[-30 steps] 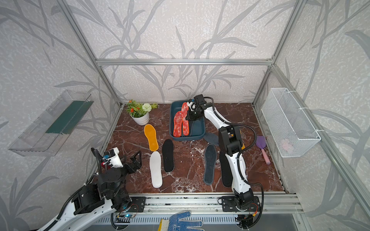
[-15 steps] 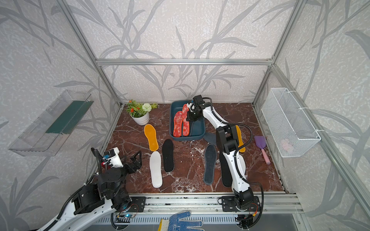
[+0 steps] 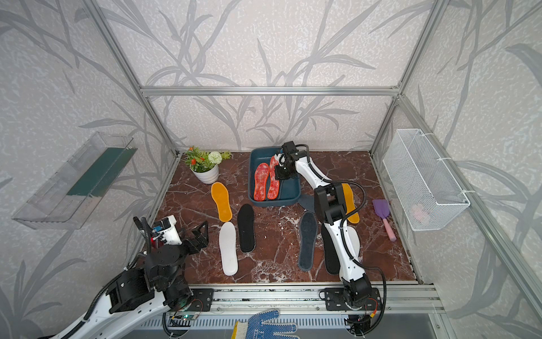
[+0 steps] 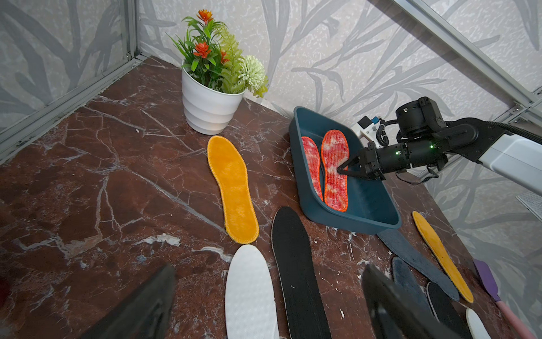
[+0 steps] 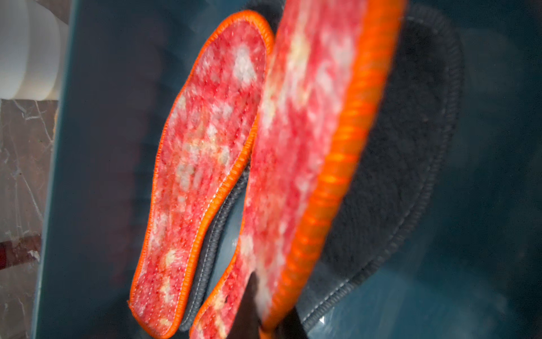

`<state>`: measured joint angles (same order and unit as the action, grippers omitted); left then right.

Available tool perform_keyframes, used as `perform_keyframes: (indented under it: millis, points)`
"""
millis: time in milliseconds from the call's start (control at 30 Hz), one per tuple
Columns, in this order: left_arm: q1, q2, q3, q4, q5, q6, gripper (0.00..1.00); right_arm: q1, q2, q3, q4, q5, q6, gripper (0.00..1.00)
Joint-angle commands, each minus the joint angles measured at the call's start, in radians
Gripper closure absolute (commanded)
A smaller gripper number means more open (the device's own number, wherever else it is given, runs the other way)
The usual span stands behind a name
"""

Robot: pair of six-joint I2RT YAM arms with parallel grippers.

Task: Put the insoles into the storage box
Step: Place the insole in the storage box, then pick up the insole from the center of the board.

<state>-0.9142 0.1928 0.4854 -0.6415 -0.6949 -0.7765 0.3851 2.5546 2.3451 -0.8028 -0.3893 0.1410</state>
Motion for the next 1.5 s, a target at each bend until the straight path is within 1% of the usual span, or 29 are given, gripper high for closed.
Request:
perform_keyframes:
  millis: [0, 100, 233, 333, 433, 533, 567, 800, 867, 900, 1033, 1133, 1200, 1300, 1400, 1467]
  points:
    - [0.005, 0.009, 0.03, -0.004, -0.025, 0.01, 0.03, 0.003, 0.017, 0.04, -0.047, 0.029, -0.03, 0.73]
    - [0.005, 0.014, 0.035, -0.014, -0.034, 0.003, 0.03, 0.012, 0.006, 0.036, -0.052, 0.053, -0.043, 0.63]
    - [0.005, 0.019, 0.041, -0.028, -0.046, -0.006, 0.03, 0.027, -0.017, 0.034, -0.058, 0.093, -0.054, 0.52]
    - [0.004, 0.018, 0.045, -0.04, -0.056, -0.017, 0.03, 0.036, -0.039, 0.035, -0.062, 0.121, -0.052, 0.35]
    - [0.005, 0.02, 0.049, -0.062, -0.07, -0.035, 0.03, 0.045, -0.068, 0.034, -0.072, 0.164, -0.047, 0.22]
    - [0.005, 0.022, 0.054, -0.081, -0.085, -0.05, 0.03, 0.062, -0.126, -0.011, -0.048, 0.213, -0.051, 0.02]
    - [0.005, 0.022, 0.055, -0.082, -0.088, -0.052, 0.03, 0.067, -0.151, -0.036, -0.029, 0.225, -0.053, 0.01]
    - [0.005, 0.033, 0.056, -0.08, -0.095, -0.054, 0.03, 0.084, -0.377, -0.227, 0.102, 0.263, -0.036, 0.01]
    - [0.005, 0.045, 0.055, -0.071, -0.097, -0.055, 0.03, 0.084, -0.485, -0.349, 0.183, 0.261, -0.031, 0.01]
    - [0.005, 0.055, 0.054, -0.064, -0.098, -0.055, 0.03, 0.084, -0.557, -0.437, 0.245, 0.249, -0.03, 0.01]
    - [0.005, 0.118, 0.048, -0.032, -0.094, -0.068, 0.03, 0.091, -0.886, -0.87, 0.512, 0.223, 0.004, 0.01]
    - [0.006, 0.18, 0.047, -0.023, -0.087, -0.099, 0.03, 0.108, -1.089, -1.156, 0.634, 0.217, 0.041, 0.01]
    - [0.007, 0.222, 0.047, -0.007, -0.082, -0.107, 0.03, 0.113, -1.193, -1.283, 0.647, 0.22, 0.072, 0.01]
    - [0.011, 0.306, 0.066, 0.016, -0.074, -0.098, 0.03, 0.116, -1.315, -1.412, 0.63, 0.243, 0.136, 0.01]
    - [0.019, 0.387, 0.101, 0.017, -0.055, -0.091, 0.04, 0.115, -1.401, -1.498, 0.639, 0.259, 0.177, 0.01]
    - [0.04, 0.445, 0.115, 0.03, -0.007, -0.079, 0.06, 0.116, -1.424, -1.518, 0.635, 0.277, 0.186, 0.01]
